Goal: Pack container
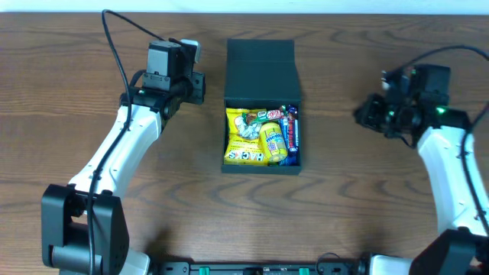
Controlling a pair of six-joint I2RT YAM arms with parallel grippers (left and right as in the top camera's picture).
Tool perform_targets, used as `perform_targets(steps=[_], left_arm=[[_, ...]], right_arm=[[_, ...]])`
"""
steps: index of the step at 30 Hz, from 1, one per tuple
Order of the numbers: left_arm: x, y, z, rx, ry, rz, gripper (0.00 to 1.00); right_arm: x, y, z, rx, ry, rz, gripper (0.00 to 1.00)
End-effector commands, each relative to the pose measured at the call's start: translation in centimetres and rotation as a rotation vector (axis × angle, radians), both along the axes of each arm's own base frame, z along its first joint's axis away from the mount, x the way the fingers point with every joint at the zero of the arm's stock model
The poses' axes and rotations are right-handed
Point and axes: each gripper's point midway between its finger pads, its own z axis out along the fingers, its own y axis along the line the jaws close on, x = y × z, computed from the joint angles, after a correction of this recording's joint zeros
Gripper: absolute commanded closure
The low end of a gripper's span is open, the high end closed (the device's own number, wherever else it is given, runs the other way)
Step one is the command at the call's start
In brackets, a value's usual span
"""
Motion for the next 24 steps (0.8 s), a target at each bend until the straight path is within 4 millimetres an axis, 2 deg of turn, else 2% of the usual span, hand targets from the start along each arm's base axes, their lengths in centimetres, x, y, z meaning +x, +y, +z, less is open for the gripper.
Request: perform_targets(steps=[1,5,8,12,15,18,21,24], left_arm=[[0.1,1.0,-0.1,-0.076,0.052,0.114,0.94],[-0.2,2.8,-0.7,-0.130,0.110,0.216,0.94],[-0.7,4.0,-1.2,-0.159,0.158,0.232,0.94],[-1.6,5.3,-1.9,-0.157,0.211,0.261,0.94],[-2.2,5.5,-2.4,-0.146,0.239,0.262,0.94],[-2.2,5.5,-2.4,-0.147,0.241,0.262,0.94],[-2.2,5.5,-2.4,-0.146,0.241,0.263,0.94],[-2.2,5.5,-2.4,-0.146,0.241,0.263,0.94]], right_arm=[[-0.3,7.3,2.3,0.088,-0.116,0.267,0.98],[0.1,13.2,1.2,0.071,-0.153,0.388,0.99],[0.8,16.0,-0.6,0.062,-0.148,0.413,0.99],[1.5,18.5,-3.5,0.082,-0.123,0.438,0.99],[1.9,19.9,-6.0,0.099,-0.084,0.439,0.99],[2.2,20.4,-7.5,0.097,-0.075,0.442,0.99],[3.0,19.8,-8.7,0.055,-0.065,0.389,0.98],[3.4,19.3,-8.9,0.028,-0.070,0.370,0.99]])
